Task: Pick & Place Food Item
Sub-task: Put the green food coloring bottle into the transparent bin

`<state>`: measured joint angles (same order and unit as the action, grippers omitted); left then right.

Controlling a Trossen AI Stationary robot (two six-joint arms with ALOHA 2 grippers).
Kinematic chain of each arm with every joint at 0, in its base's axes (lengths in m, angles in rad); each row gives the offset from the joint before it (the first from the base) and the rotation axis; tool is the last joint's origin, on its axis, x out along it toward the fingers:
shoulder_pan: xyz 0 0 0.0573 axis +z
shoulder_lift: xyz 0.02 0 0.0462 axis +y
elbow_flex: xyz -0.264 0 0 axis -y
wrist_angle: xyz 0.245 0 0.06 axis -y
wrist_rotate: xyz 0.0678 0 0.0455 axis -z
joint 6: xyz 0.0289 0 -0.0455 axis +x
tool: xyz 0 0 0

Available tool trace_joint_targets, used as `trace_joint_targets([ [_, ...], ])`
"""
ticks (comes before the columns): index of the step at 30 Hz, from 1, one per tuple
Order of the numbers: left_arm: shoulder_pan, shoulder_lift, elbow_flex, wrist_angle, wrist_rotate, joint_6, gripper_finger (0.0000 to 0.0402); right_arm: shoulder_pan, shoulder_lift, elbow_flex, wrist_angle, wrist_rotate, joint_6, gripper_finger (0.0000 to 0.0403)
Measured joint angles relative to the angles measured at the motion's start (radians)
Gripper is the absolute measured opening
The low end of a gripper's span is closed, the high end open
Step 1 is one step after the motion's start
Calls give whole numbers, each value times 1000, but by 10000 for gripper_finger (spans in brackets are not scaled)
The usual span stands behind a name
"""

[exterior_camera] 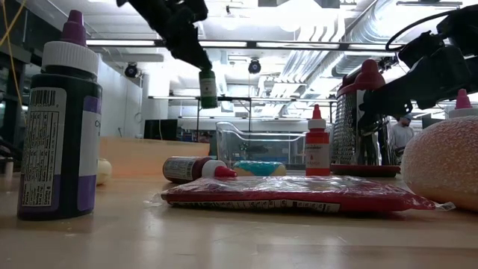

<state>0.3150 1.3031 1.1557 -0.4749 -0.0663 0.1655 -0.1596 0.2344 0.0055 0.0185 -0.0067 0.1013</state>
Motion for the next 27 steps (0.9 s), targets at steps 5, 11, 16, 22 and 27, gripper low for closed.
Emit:
trace_joint_targets([
  [5,21,60,3,100,-1,30,117,0,0,0,0,0,0,353],
  [11,54,165,52,169,12,49,117,0,0,0,0,0,0,353],
  [16,78,277,146,163,36,74,117,0,0,0,0,0,0,353],
  [22,102,391,264,131,77,108,117,0,0,0,1,0,0,353],
  [27,124,431,310,87,80,125,117,0,0,0,3,2,0,353],
])
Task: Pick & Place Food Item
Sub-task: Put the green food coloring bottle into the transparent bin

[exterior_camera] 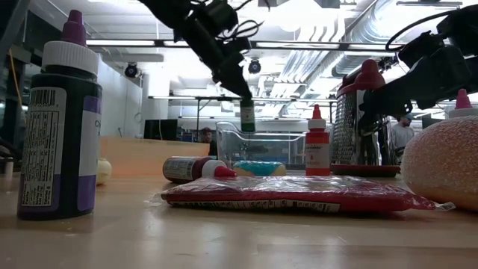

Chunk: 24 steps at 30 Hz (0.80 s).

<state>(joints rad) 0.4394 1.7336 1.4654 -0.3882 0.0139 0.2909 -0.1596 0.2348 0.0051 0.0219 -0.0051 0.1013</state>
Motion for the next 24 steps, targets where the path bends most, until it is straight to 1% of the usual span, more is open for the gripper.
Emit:
trace_joint_targets([
  [3,17,14,0,-10,8,-4,117,0,0,0,1,1,0,353],
  [5,35,26,-3,-43,12,-29,117,0,0,0,1,2,0,353],
  [7,48,45,-2,-32,15,-60,117,0,0,0,1,2,0,353],
  [9,63,62,-3,-59,17,-91,117,0,0,0,4,2,0,353],
  [13,78,97,-3,-44,17,-131,117,0,0,0,5,3,0,353],
  [24,78,167,-3,18,45,-142,117,0,0,0,5,3,0,353],
])
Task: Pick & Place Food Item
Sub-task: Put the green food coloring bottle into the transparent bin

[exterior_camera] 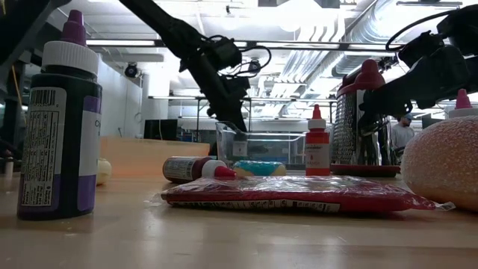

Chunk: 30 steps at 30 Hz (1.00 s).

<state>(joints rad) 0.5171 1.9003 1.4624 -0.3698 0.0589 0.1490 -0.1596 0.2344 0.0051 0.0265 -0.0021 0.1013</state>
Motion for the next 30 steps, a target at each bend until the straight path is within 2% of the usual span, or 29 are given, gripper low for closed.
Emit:
trace_joint_targets([
  [30,0,13,0,3,15,31,129,0,0,0,0,-1,0,353],
])
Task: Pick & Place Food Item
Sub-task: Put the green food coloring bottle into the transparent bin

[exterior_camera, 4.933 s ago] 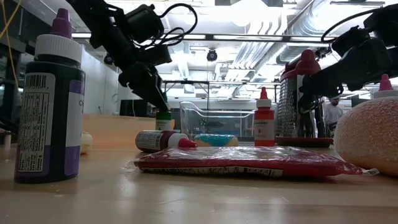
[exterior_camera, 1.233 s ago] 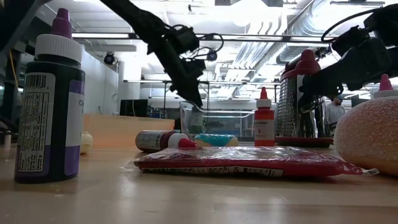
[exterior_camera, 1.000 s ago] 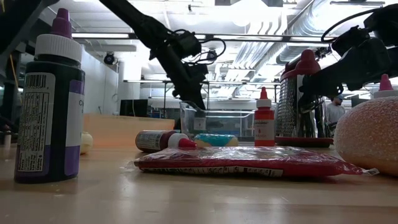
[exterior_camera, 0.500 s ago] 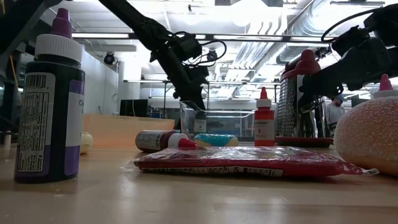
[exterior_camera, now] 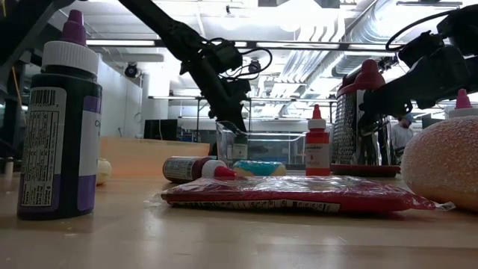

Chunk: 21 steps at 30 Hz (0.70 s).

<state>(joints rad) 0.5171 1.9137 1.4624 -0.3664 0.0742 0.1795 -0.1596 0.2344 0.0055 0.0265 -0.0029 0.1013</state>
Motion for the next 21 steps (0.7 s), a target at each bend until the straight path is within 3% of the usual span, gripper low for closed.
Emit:
trace_joint_targets([
  [21,-2,0,0,1,3,-11,130,0,0,0,0,0,0,353],
])
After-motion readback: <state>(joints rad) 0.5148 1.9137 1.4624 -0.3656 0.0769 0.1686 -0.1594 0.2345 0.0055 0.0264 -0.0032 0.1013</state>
